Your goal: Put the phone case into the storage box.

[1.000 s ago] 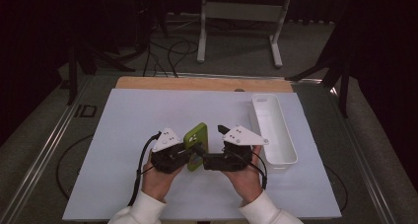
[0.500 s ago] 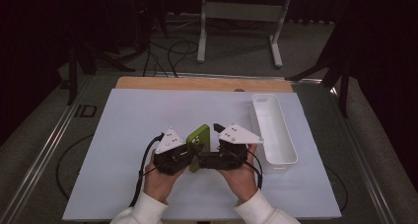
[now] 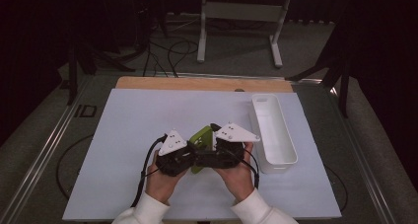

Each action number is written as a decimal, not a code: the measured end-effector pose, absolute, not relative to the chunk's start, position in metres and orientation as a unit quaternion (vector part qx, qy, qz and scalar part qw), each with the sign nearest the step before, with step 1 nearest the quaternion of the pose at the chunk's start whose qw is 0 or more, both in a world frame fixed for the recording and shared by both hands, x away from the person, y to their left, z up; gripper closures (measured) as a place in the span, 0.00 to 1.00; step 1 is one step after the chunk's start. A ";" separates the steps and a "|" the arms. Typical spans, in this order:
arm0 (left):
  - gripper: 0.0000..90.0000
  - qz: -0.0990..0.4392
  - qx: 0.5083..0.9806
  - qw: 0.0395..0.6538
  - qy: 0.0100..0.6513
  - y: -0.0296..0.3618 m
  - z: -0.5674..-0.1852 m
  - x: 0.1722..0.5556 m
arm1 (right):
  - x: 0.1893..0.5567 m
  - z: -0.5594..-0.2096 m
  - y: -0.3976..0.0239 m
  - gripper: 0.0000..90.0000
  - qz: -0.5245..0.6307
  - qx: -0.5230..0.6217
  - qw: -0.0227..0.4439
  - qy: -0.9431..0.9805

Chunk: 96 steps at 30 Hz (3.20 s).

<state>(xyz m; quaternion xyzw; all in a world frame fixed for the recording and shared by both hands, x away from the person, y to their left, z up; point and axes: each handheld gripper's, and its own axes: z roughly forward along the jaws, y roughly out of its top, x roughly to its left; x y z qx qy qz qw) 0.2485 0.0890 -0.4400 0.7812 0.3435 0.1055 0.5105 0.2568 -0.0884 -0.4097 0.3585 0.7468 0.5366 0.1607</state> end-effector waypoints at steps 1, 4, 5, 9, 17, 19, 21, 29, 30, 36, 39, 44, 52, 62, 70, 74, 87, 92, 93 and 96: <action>0.93 0.106 0.781 0.511 0.343 0.089 -0.440 0.248 | 0.257 -0.410 -0.088 0.14 0.535 0.359 0.161 0.747; 0.93 0.107 0.782 0.511 0.341 0.088 -0.439 0.248 | 0.259 -0.411 -0.088 0.14 0.535 0.362 0.159 0.747; 0.93 0.106 0.782 0.511 0.341 0.088 -0.439 0.248 | 0.259 -0.412 -0.088 0.14 0.534 0.363 0.158 0.747; 0.93 0.106 0.784 0.510 0.339 0.086 -0.440 0.247 | 0.259 -0.412 -0.086 0.14 0.529 0.363 0.161 0.750; 0.93 0.109 0.783 0.510 0.338 0.085 -0.439 0.247 | 0.260 -0.413 -0.085 0.15 0.527 0.370 0.163 0.748; 0.93 0.110 0.783 0.510 0.337 0.085 -0.439 0.247 | 0.260 -0.414 -0.084 0.15 0.524 0.371 0.165 0.749; 0.93 0.110 0.784 0.510 0.336 0.085 -0.439 0.247 | 0.260 -0.415 -0.084 0.15 0.523 0.371 0.165 0.749; 0.93 0.114 0.783 0.512 0.334 0.084 -0.439 0.247 | 0.259 -0.413 -0.084 0.17 0.523 0.374 0.172 0.746; 0.93 0.114 0.784 0.511 0.334 0.084 -0.439 0.247 | 0.258 -0.413 -0.084 0.17 0.523 0.374 0.173 0.746; 0.92 0.111 0.782 0.513 0.335 0.084 -0.440 0.247 | 0.258 -0.413 -0.086 0.18 0.524 0.375 0.174 0.744; 0.87 0.108 0.785 0.511 0.334 0.083 -0.441 0.248 | 0.257 -0.411 -0.086 0.18 0.526 0.374 0.177 0.743; 0.66 0.106 0.784 0.509 0.339 0.083 -0.442 0.248 | 0.258 -0.410 -0.087 0.18 0.523 0.374 0.181 0.744; 0.39 0.117 0.775 0.509 0.357 0.085 -0.443 0.248 | 0.259 -0.411 -0.091 0.18 0.521 0.383 0.182 0.741; 0.08 0.137 0.775 0.500 0.361 0.083 -0.441 0.247 | 0.259 -0.409 -0.091 0.18 0.522 0.383 0.184 0.740; 0.01 0.143 0.775 0.499 0.360 0.083 -0.441 0.246 | 0.259 -0.408 -0.091 0.18 0.523 0.385 0.184 0.738; 0.01 0.150 0.778 0.492 0.360 0.084 -0.441 0.247 | 0.259 -0.407 -0.091 0.18 0.523 0.385 0.185 0.737; 0.01 0.159 0.772 0.498 0.361 0.095 -0.440 0.246 | 0.261 -0.406 -0.092 0.18 0.523 0.387 0.187 0.736; 0.01 0.166 0.770 0.500 0.360 0.101 -0.438 0.246 | 0.262 -0.405 -0.092 0.18 0.522 0.386 0.189 0.737; 0.01 0.166 0.770 0.500 0.360 0.101 -0.438 0.246 | 0.262 -0.404 -0.092 0.18 0.522 0.386 0.189 0.737; 0.01 0.172 0.766 0.503 0.362 0.107 -0.437 0.246 | 0.263 -0.403 -0.093 0.18 0.523 0.387 0.189 0.735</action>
